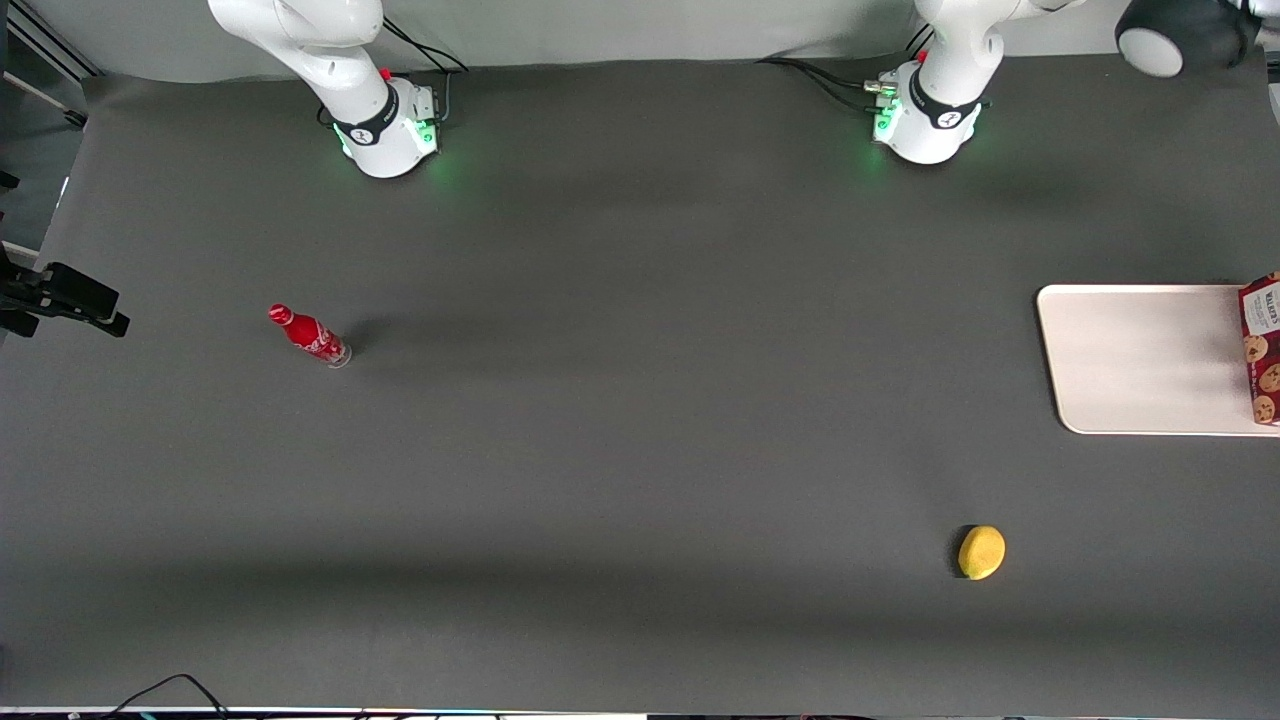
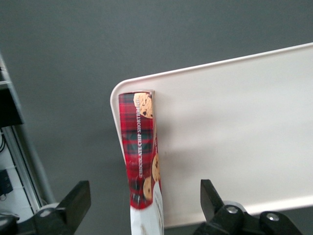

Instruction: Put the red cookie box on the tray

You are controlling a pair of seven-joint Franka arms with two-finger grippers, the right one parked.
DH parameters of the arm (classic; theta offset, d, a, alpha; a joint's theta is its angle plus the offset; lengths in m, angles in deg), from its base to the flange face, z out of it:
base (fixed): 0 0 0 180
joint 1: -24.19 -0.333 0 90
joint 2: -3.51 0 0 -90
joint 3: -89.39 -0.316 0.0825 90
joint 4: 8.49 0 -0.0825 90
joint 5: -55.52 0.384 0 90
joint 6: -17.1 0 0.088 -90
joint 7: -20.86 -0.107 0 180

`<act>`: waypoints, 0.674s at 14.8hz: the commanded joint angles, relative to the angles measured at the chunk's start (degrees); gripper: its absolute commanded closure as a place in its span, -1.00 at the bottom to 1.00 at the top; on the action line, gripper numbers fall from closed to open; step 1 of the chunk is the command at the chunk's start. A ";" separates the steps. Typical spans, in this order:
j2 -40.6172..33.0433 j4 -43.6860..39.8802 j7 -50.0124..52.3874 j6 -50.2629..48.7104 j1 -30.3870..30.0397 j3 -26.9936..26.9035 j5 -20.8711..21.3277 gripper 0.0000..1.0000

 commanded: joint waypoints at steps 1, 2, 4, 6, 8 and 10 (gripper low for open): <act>-13.90 -2.17 10.93 -11.64 2.55 0.84 9.60 -1.00; -16.98 -3.75 15.58 -15.59 2.73 2.85 12.94 -1.00; -23.31 -6.65 25.07 -23.07 2.65 9.43 20.50 -1.00; -30.16 -6.75 34.73 -29.23 2.56 17.68 25.96 -1.00; -35.10 -6.14 44.32 -35.90 2.47 24.72 27.65 -1.00; -38.09 -5.61 53.20 -41.36 2.38 32.28 27.65 -1.00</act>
